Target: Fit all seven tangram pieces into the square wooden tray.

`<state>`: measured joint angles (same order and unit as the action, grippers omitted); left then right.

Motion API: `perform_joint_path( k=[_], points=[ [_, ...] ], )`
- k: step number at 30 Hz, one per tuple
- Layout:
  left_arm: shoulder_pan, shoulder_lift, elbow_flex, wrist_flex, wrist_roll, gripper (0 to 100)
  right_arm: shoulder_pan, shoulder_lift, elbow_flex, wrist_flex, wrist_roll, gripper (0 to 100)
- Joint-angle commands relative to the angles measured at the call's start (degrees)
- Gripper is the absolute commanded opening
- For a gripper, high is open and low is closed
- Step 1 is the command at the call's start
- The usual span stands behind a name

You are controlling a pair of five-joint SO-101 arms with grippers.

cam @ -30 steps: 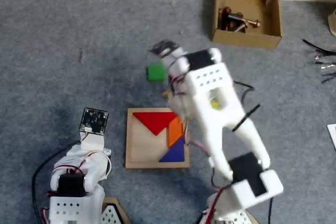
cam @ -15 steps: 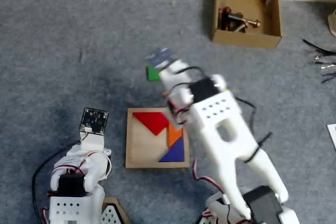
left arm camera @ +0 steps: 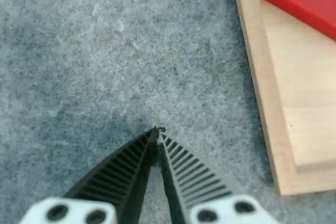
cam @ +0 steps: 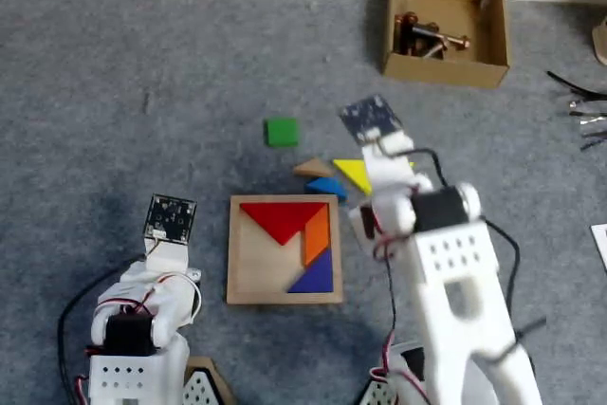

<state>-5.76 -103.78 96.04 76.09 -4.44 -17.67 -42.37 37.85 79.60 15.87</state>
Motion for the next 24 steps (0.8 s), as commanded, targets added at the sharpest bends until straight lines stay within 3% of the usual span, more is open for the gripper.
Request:
perform_joint_path(
  k=[1,10,14,24],
  points=[
    [0.7,-0.4,1.1,0.3,-0.2,1,0.8,-10.0,3.9,-1.0,0.7,22.3],
    [0.7,-0.4,1.1,0.3,-0.2,1,0.9,-29.1,16.0,2.5,0.9,22.3],
    [0.7,-0.4,1.1,0.3,-0.2,1,6.5,-34.2,17.9,2.4,1.1,22.3],
    [0.7,-0.4,1.1,0.3,-0.2,1,10.9,-28.4,18.2,0.8,1.2,22.3]
  ],
)
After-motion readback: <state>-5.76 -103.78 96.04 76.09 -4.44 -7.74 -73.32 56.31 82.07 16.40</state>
